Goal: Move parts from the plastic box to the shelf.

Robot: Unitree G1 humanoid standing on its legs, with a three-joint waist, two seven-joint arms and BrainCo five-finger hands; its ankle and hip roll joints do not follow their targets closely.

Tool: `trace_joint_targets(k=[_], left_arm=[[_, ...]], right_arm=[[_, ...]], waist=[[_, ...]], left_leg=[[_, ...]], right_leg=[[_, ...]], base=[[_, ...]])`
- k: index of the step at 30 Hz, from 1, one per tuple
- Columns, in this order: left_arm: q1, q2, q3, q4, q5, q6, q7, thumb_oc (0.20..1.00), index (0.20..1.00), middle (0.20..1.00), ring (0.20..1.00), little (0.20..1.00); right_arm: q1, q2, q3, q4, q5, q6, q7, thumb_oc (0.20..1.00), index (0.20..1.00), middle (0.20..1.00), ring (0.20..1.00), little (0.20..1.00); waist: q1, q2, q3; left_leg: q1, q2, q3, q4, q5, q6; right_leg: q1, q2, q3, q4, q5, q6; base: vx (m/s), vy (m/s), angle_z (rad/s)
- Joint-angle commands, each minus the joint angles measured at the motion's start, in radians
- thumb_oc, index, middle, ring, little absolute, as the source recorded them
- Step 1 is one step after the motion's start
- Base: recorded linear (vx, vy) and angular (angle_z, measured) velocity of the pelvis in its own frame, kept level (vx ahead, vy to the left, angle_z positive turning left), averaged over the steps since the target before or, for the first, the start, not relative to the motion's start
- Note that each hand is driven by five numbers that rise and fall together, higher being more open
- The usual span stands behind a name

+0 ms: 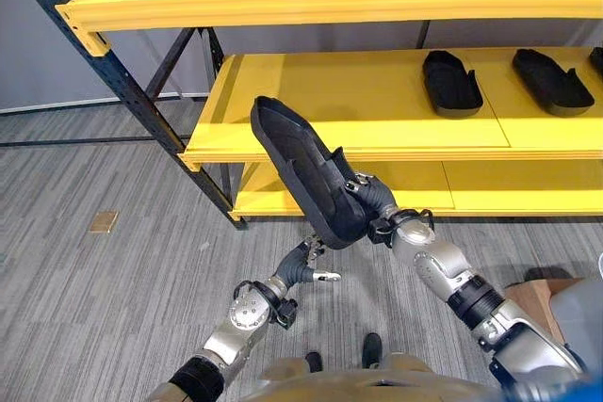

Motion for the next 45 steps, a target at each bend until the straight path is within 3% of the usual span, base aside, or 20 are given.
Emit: trace_joint_targets(k=[1,8,13,16,17,19,21,23,27,32,38,42,44,45], left_arm=[[-0.039,0.003,-0.024,-0.051,0.005,-0.067,-0.016,1.0,1.0,1.0,1.0,1.0],[-0.03,0.004,-0.023,-0.058,-0.017,-0.082,-0.023,1.0,1.0,1.0,1.0,1.0],[-0.027,0.012,-0.004,-0.062,-0.048,-0.087,-0.048,1.0,1.0,1.0,1.0,1.0],[-0.025,0.026,0.004,-0.066,-0.051,-0.076,-0.057,1.0,1.0,1.0,1.0,1.0],[-0.024,0.031,0.008,-0.069,-0.049,-0.072,-0.058,1.0,1.0,1.0,1.0,1.0],[-0.011,0.053,0.043,-0.087,-0.051,-0.055,-0.076,1.0,1.0,1.0,1.0,1.0],[0.008,0.064,0.065,-0.084,-0.05,-0.065,-0.089,1.0,1.0,1.0,1.0,1.0],[0.02,0.063,0.08,-0.078,-0.053,-0.078,-0.093,1.0,1.0,1.0,1.0,1.0],[0.024,0.063,0.092,-0.093,-0.061,-0.065,-0.091,1.0,1.0,1.0,1.0,1.0],[0.005,0.082,0.07,-0.095,-0.089,-0.054,-0.149,1.0,1.0,1.0,1.0,1.0],[0.009,0.063,0.034,-0.118,-0.126,-0.058,-0.184,1.0,1.0,1.0,1.0,1.0],[-0.048,0.057,0.011,-0.14,-0.13,-0.084,-0.162,1.0,1.0,1.0,1.0,1.0],[-0.063,0.054,0.012,-0.13,-0.127,-0.074,-0.16,1.0,1.0,1.0,1.0,1.0],[-0.061,0.054,0.005,-0.138,-0.124,-0.074,-0.158,1.0,1.0,1.0,1.0,1.0]], right_arm=[[-0.066,0.045,-0.025,-0.06,0.014,-0.088,-0.005,0.2,0.2,0.2,0.2,0.2],[-0.016,0.033,-0.032,-0.077,-0.006,-0.096,0.0,0.2,0.2,0.2,0.2,0.2],[0.011,0.015,-0.043,-0.093,-0.004,-0.101,0.005,0.2,0.2,0.2,0.2,0.2],[0.031,0.0,-0.056,-0.106,0.001,-0.108,0.009,0.2,0.2,0.2,0.2,0.2],[0.033,-0.003,-0.059,-0.105,0.003,-0.112,0.011,0.2,0.2,0.2,0.2,0.2],[0.018,-0.002,-0.071,-0.097,0.019,-0.099,0.017,0.2,0.2,0.2,0.2,0.2],[0.014,-0.005,-0.072,-0.095,0.024,-0.083,0.027,0.2,0.2,0.2,0.2,0.2],[0.02,-0.005,-0.054,-0.097,0.019,-0.081,0.032,0.2,0.2,0.2,0.2,0.2],[0.007,-0.003,-0.034,-0.081,0.026,-0.084,0.037,0.2,0.2,0.2,0.2,0.2],[0.023,-0.015,-0.035,-0.095,0.03,-0.104,0.015,0.2,0.2,0.2,0.2,0.2],[0.019,-0.03,-0.047,-0.116,0.016,-0.072,0.031,0.2,0.2,0.2,0.2,0.2],[-0.075,-0.032,-0.058,-0.115,0.02,-0.063,0.024,0.2,0.2,0.2,0.2,0.2],[-0.081,-0.036,-0.073,-0.118,0.039,-0.053,0.018,0.2,0.2,0.2,0.2,0.2],[-0.075,-0.04,-0.077,-0.122,0.047,-0.056,0.014,0.2,0.2,0.2,0.2,0.2]], waist=[[0.005,-0.044,0.016],[-0.009,-0.048,0.015],[-0.018,-0.064,0.008],[-0.018,-0.065,0.011],[-0.014,-0.063,0.013],[0.005,-0.043,0.014],[0.018,-0.032,0.009],[0.035,-0.027,0.008],[0.057,-0.031,0.016],[0.048,-0.028,0.007],[0.046,-0.033,-0.008],[0.074,-0.046,0.038],[0.08,-0.057,0.054],[0.075,-0.062,0.068]], left_leg=[[-0.049,0.013,0.072,0.12,-0.012,0.005],[-0.075,0.038,0.075,0.237,0.036,-0.016],[-0.102,0.074,0.136,0.361,0.056,-0.029],[-0.138,0.056,0.128,0.422,0.046,-0.025],[-0.144,0.035,0.114,0.411,0.032,-0.017],[-0.129,-0.053,0.053,0.225,-0.004,0.01],[-0.138,-0.069,0.033,0.093,0.015,0.013],[-0.175,-0.044,0.017,0.017,0.092,-0.006],[-0.201,-0.002,-0.054,-0.021,0.157,-0.027],[-0.127,0.013,-0.057,-0.083,0.143,-0.012],[-0.089,0.01,-0.058,-0.134,0.142,-0.012],[-0.155,0.036,-0.036,-0.108,0.149,-0.006],[-0.156,0.038,-0.04,-0.102,0.146,0.011],[-0.132,0.036,-0.063,-0.108,0.142,0.019]], right_leg=[[0.03,-0.048,-0.027,0.021,0.04,0.045],[0.045,-0.029,-0.023,0.035,0.015,0.018],[0.063,-0.021,-0.045,0.009,0.015,-0.002],[0.067,-0.018,-0.048,-0.002,0.022,-0.002],[0.064,-0.016,-0.041,0.0,0.023,0.002],[0.058,0.006,0.001,0.01,0.022,0.019],[0.072,0.018,0.023,0.008,0.014,0.028],[0.099,0.029,0.035,0.003,-0.002,0.026],[0.118,0.026,0.053,0.017,-0.017,0.023],[0.103,0.007,0.017,0.051,-0.033,0.03],[0.083,0.002,-0.004,0.034,-0.017,0.039],[-0.02,0.024,-0.064,0.211,-0.082,0.029],[-0.073,0.012,-0.074,0.371,-0.066,0.056],[-0.128,-0.017,-0.046,0.436,-0.003,0.094]], base=[[0.16,-0.082,0.07],[0.14,-0.118,0.04],[0.08,-0.147,-0.02],[0.05,-0.113,0.07],[0.08,-0.026,0.12],[0.13,0.055,-0.1],[0.18,0.11,-0.4],[0.21,0.133,-0.46],[0.16,0.108,-0.42],[0.15,0.207,-0.23],[0.13,0.308,0.07],[-0.13,0.24,-0.1],[-0.01,0.035,0.02],[0.0,-0.065,0.02]])
